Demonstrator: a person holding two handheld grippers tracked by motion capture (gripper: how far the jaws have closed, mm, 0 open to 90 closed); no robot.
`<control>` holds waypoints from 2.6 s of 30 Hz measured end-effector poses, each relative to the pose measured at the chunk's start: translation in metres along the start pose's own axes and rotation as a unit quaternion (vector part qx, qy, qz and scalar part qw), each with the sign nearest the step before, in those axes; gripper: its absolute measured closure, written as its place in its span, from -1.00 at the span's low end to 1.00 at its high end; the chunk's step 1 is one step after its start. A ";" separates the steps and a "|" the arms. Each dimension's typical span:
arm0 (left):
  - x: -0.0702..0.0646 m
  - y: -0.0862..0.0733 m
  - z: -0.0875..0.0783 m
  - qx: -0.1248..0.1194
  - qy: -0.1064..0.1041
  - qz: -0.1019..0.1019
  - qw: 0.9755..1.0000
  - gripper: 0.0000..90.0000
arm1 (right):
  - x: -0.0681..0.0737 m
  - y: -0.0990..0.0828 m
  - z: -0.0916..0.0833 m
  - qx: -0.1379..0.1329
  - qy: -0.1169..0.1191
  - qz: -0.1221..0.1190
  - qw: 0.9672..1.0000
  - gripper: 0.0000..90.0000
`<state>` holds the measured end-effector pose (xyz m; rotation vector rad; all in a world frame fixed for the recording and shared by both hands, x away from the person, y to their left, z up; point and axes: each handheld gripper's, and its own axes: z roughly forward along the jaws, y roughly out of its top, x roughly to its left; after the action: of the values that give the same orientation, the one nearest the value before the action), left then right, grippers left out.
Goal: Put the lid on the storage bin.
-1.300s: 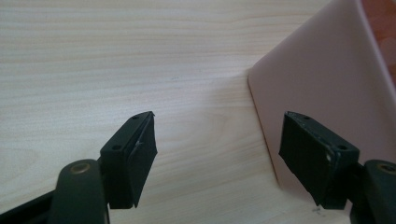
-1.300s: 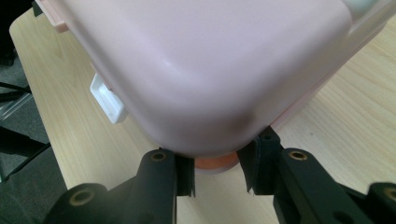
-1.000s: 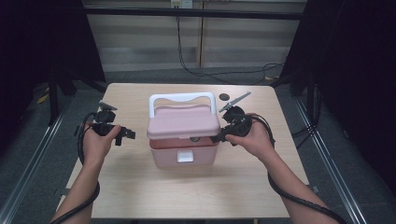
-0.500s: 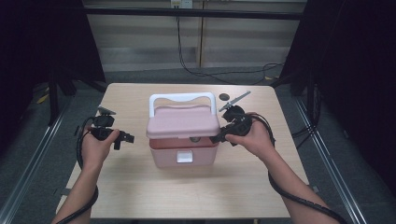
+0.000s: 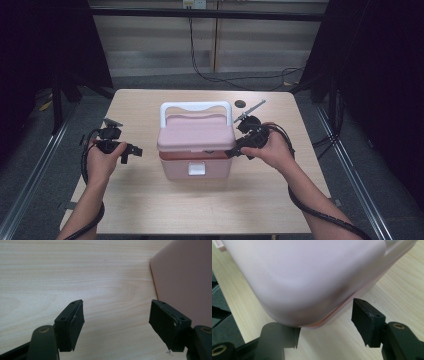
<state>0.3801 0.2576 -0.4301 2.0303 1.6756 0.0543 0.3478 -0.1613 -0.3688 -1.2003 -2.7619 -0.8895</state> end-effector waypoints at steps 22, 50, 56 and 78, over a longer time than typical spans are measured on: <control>0.008 -0.011 0.005 0.005 -0.003 -0.009 1.000 -0.38 | 0.010 -0.012 0.009 0.015 0.025 -0.020 0.999 -0.39; 0.010 -0.024 0.003 -0.007 -0.005 0.008 1.000 -0.42 | -0.005 -0.067 0.012 -0.015 0.019 -0.020 1.000 -0.52; 0.010 -0.028 0.004 -0.008 -0.007 0.012 1.000 -0.42 | -0.010 -0.082 0.016 -0.019 0.018 -0.016 1.000 -0.52; 0.015 -0.046 0.018 -0.001 -0.013 0.036 0.999 -0.42 | -0.027 -0.132 0.032 -0.006 0.011 0.006 1.000 -0.52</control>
<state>0.3481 0.2700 -0.4683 2.0801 1.5864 0.0545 0.2853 -0.2358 -0.4677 -1.1997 -2.7343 -0.9126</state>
